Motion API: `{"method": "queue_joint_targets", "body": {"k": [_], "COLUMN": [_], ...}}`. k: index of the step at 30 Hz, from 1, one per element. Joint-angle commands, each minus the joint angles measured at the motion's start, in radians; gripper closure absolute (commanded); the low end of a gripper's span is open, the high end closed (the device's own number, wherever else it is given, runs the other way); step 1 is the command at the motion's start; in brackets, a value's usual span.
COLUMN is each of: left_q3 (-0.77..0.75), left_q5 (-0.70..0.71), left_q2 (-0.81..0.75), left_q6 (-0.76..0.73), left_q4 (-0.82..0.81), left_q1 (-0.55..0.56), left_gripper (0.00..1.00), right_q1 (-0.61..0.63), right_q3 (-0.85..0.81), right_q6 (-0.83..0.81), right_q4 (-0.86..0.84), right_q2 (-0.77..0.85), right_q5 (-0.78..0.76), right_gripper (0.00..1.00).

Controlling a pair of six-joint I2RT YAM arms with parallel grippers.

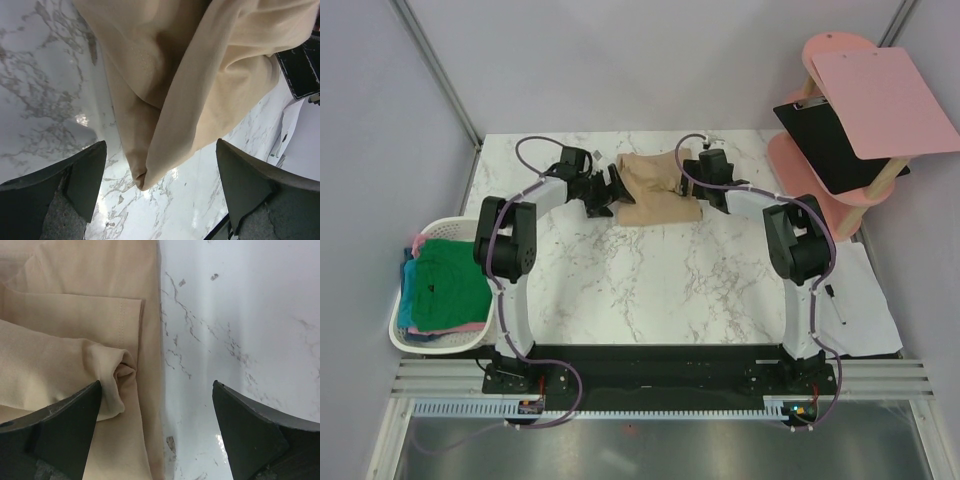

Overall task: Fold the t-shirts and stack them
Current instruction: Smooth out wrinkles on the folded tshirt

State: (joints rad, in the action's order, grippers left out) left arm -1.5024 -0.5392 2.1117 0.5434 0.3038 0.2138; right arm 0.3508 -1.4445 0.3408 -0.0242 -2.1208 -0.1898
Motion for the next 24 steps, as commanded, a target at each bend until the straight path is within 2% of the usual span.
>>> {"method": "queue_joint_targets", "body": {"k": [1, 4, 7, 9, 10, 12, 13, 18, 21, 24], "left_q3": [0.005, 0.001, -0.015, -0.022, -0.031, -0.038, -0.035, 0.013, 0.088, 0.229], "left_q5": [0.008, 0.027, 0.027, 0.015, 0.005, -0.013, -0.016, -0.031, -0.041, -0.039], "left_q2": [-0.013, -0.001, 0.021, 0.043, 0.051, 0.062, 0.068, 0.034, -0.021, -0.106], "left_q6": [0.021, 0.024, 0.027, 0.029, 0.029, 0.027, 0.027, 0.004, -0.013, -0.037], "left_q4": [-0.094, -0.092, -0.089, -0.088, -0.089, -0.086, -0.085, -0.071, -0.063, -0.063], "left_q1": [0.025, 0.035, 0.035, 0.035, 0.035, 0.035, 0.036, 0.042, 0.048, 0.059], "left_gripper": [0.05, 0.05, 0.12, 0.24, 0.46, 0.7, 0.96, 0.98, 0.98, 0.98], "right_q1": [-0.015, -0.016, -0.019, -0.019, -0.021, -0.021, -0.021, -0.022, -0.021, -0.021], "right_q3": [0.065, 0.084, 0.104, 0.113, 0.119, 0.128, 0.131, 0.154, 0.174, 0.217], "right_q6": [0.023, 0.03, 0.03, 0.032, 0.033, 0.035, 0.041, 0.04, 0.033, 0.032], "right_q4": [-0.06, -0.062, -0.077, -0.085, -0.083, -0.092, -0.092, -0.074, -0.048, -0.046], "right_q2": [0.084, 0.119, 0.172, 0.196, 0.22, 0.243, 0.263, 0.303, 0.326, 0.358], "right_q5": [-0.019, -0.023, -0.022, -0.019, -0.016, -0.011, -0.008, 0.019, 0.024, 0.039], "right_gripper": [0.02, 0.02, 0.02, 0.02, 0.02, 0.02, 0.02, 0.02, 0.02, 0.02]}}
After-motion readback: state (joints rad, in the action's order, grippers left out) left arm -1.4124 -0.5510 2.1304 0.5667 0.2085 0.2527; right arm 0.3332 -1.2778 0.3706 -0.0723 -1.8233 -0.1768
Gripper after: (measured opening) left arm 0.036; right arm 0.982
